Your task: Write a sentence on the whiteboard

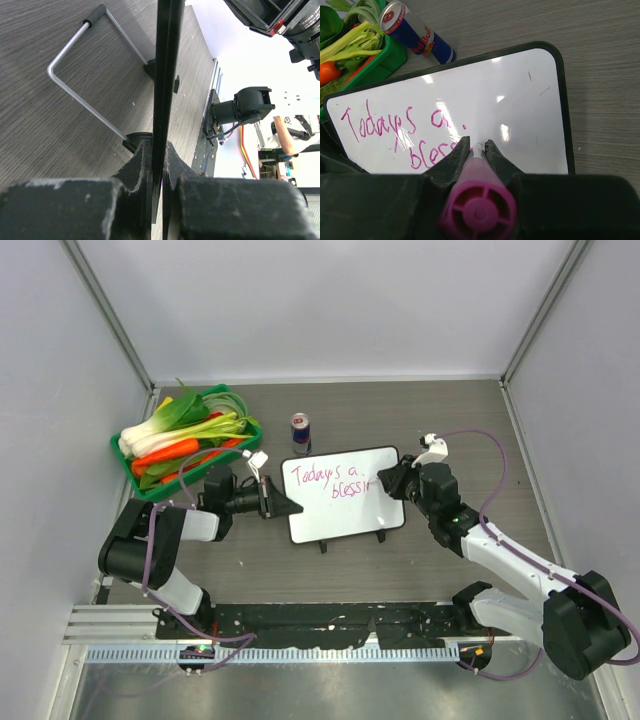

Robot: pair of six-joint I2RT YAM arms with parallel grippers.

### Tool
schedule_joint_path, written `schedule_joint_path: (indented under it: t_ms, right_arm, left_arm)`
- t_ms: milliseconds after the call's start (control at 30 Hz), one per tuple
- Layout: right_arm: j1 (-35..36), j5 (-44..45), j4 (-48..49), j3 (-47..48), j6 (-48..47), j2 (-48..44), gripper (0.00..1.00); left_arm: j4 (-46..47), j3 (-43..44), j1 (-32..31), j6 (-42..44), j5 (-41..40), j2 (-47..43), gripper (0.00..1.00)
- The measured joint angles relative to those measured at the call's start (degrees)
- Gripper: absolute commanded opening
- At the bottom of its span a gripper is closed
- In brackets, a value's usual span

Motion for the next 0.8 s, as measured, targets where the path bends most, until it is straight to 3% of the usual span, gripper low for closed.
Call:
schedule_joint_path:
  t_ms: [800]
  right_arm:
    - [0.0,2.27,-1.66,0.0,-0.44,-0.85,0.01]
  left_arm:
    - [0.0,0.0,0.0,-0.02,0.0,0.0,0.0]
